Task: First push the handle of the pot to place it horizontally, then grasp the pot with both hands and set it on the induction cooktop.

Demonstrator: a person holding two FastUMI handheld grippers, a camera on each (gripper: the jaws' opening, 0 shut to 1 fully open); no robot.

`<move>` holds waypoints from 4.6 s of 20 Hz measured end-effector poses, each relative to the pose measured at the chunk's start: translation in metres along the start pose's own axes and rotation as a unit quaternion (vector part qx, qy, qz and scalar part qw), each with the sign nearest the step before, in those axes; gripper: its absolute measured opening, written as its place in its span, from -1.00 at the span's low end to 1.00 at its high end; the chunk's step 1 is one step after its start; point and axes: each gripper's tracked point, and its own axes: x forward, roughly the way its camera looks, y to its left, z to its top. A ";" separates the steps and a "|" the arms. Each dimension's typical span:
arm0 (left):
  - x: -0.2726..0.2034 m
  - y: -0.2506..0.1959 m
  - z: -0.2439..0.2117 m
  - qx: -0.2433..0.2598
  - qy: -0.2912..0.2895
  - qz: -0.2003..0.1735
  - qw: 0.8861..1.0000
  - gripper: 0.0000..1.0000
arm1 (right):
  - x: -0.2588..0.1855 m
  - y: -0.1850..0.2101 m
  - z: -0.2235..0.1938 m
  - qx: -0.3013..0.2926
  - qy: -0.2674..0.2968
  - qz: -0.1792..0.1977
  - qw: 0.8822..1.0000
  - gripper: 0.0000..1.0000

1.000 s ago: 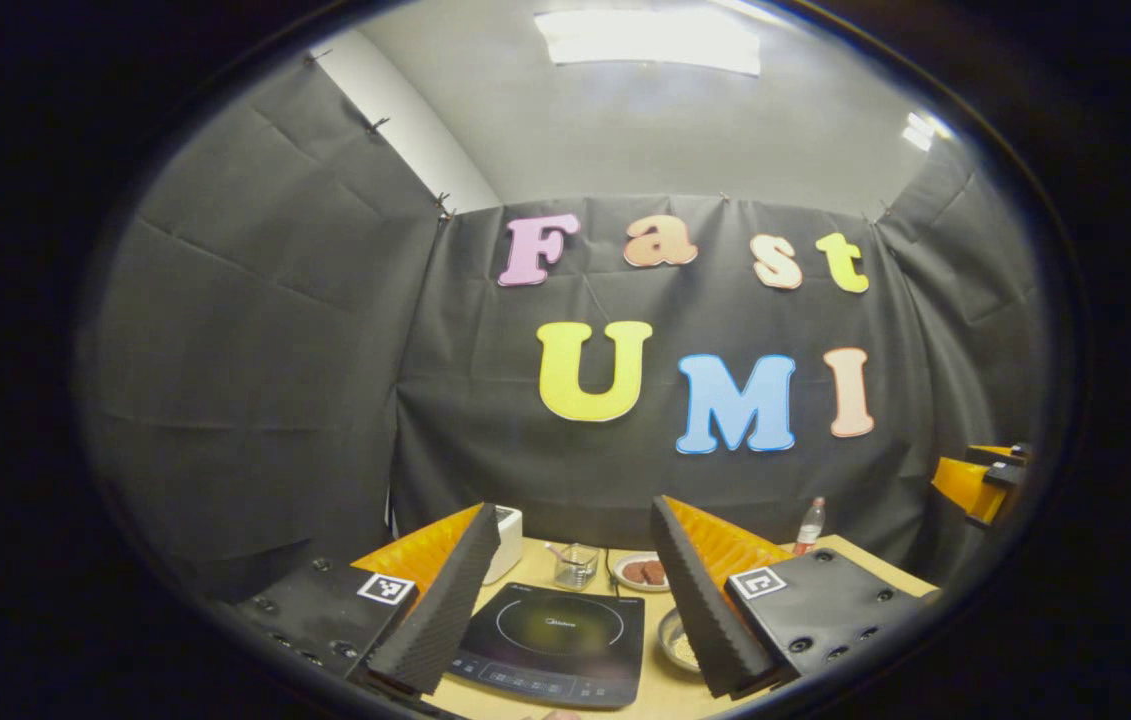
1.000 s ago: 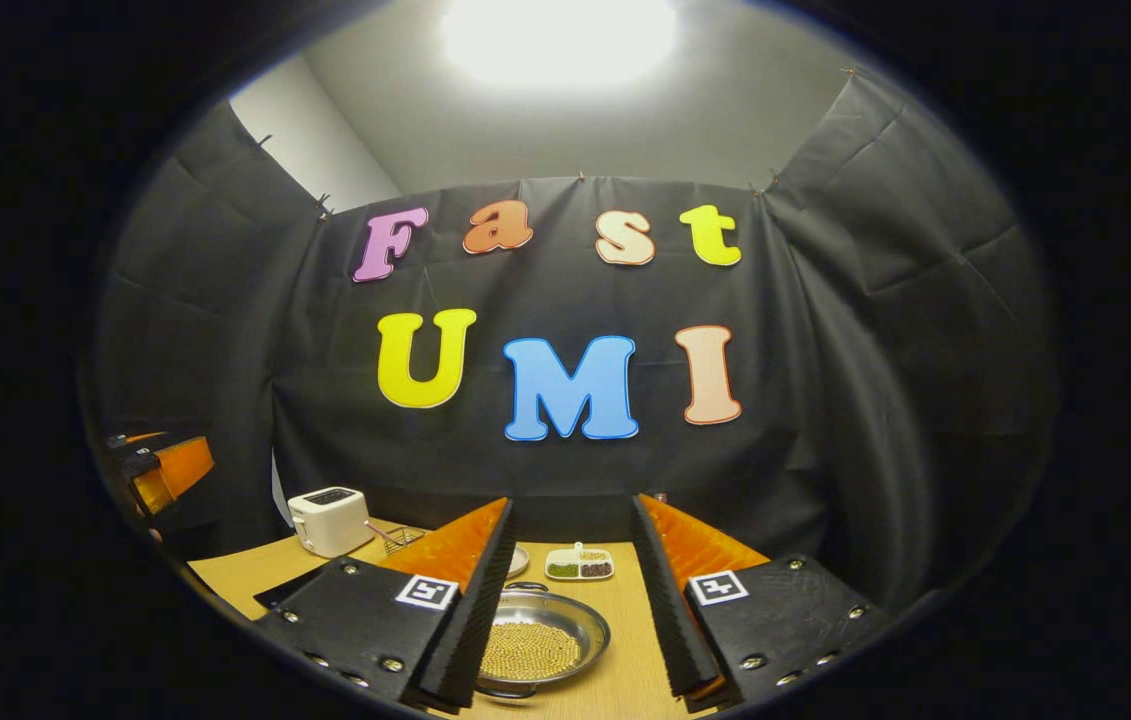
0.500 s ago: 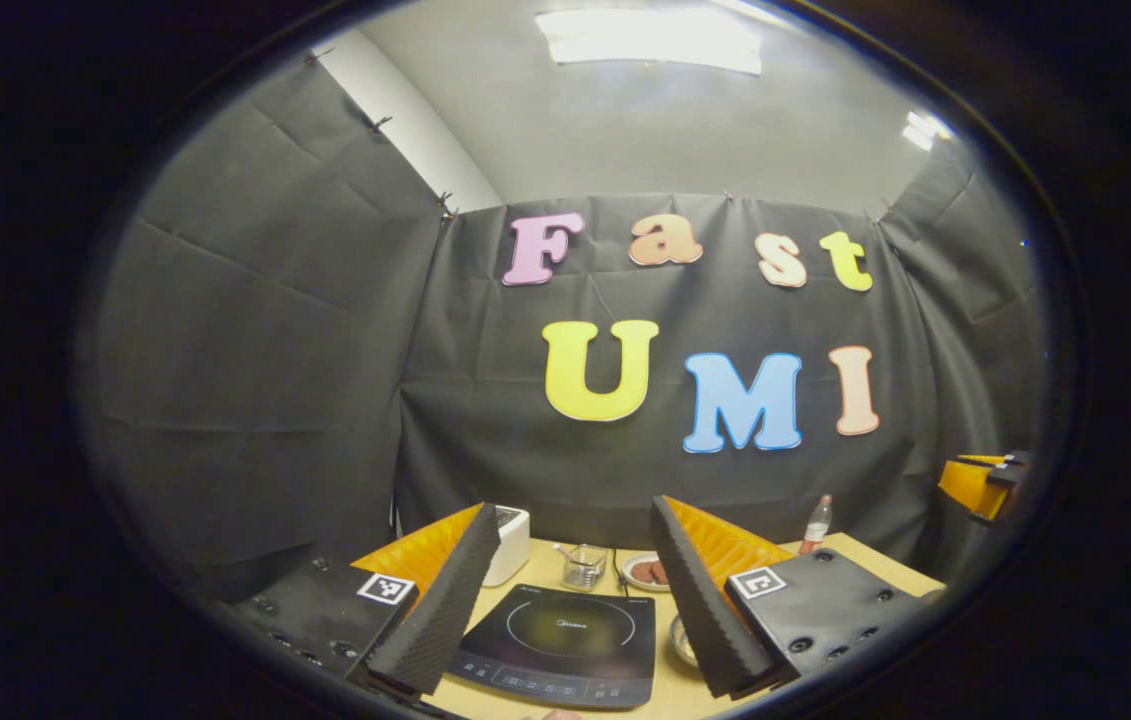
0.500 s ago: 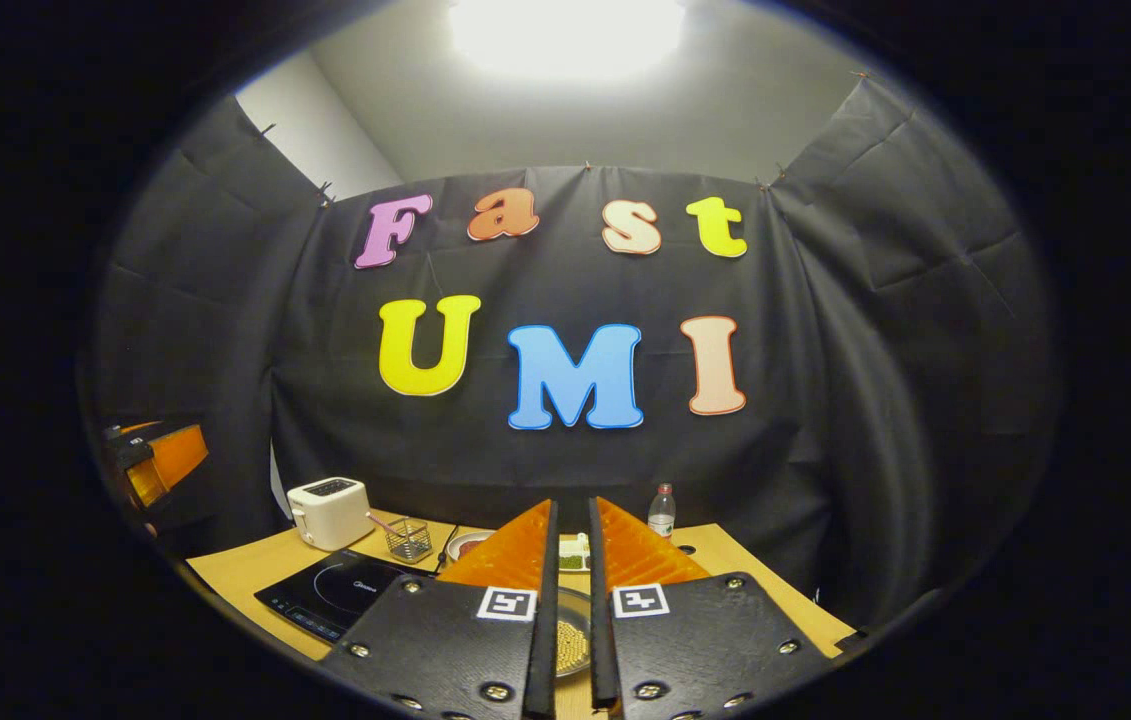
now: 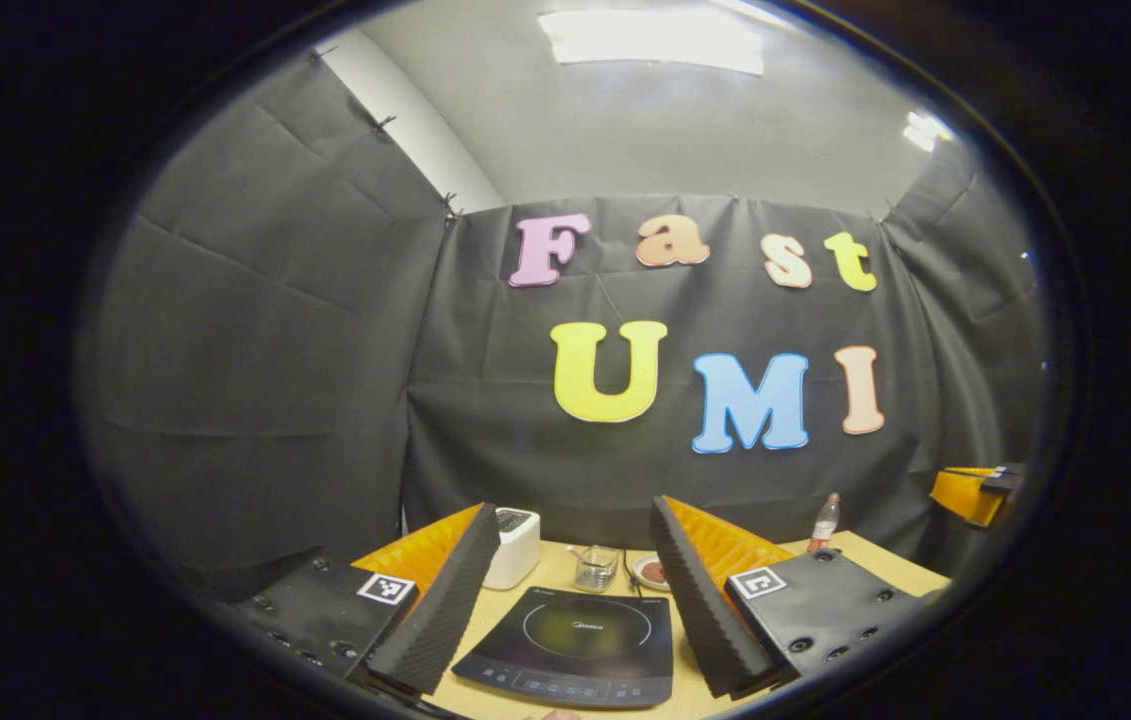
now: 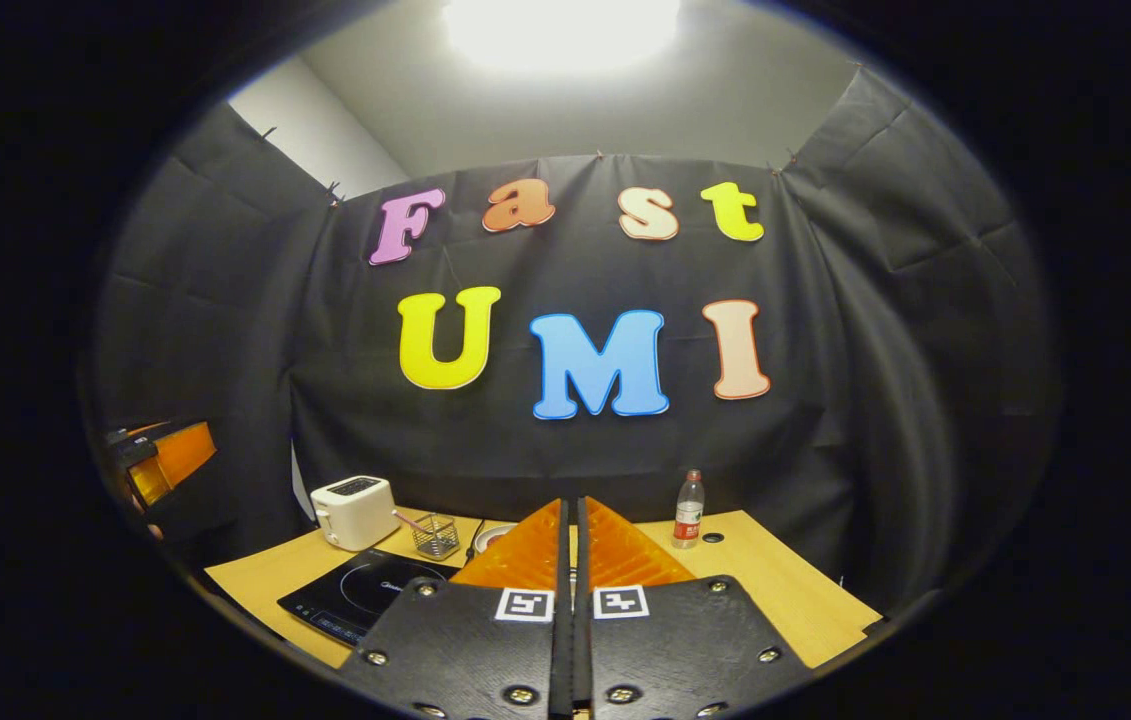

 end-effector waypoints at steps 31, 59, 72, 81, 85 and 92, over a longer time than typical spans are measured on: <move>0.022 0.011 -0.027 0.037 0.029 0.103 0.994 0.93 | 0.052 0.103 -0.224 -0.005 0.284 0.244 0.927 -0.99; 0.032 -0.035 -0.032 0.035 0.037 0.072 0.996 0.87 | 0.024 0.056 -0.311 0.021 0.440 0.210 0.873 -0.99; 0.054 -0.072 -0.045 0.023 0.046 0.031 0.998 0.87 | 0.018 -0.001 -0.313 0.024 0.472 0.145 0.869 -0.99; 0.063 -0.091 -0.047 0.022 0.047 0.020 0.998 0.89 | 0.018 -0.038 -0.318 -0.028 0.484 0.131 0.865 -1.00; 0.066 -0.100 -0.050 0.020 0.049 0.018 0.998 0.87 | 0.021 -0.054 -0.319 -0.044 0.488 0.124 0.863 -0.99; 0.071 -0.115 -0.057 0.016 0.052 0.014 0.998 0.89 | 0.029 -0.091 -0.321 -0.057 0.493 0.099 0.863 -0.99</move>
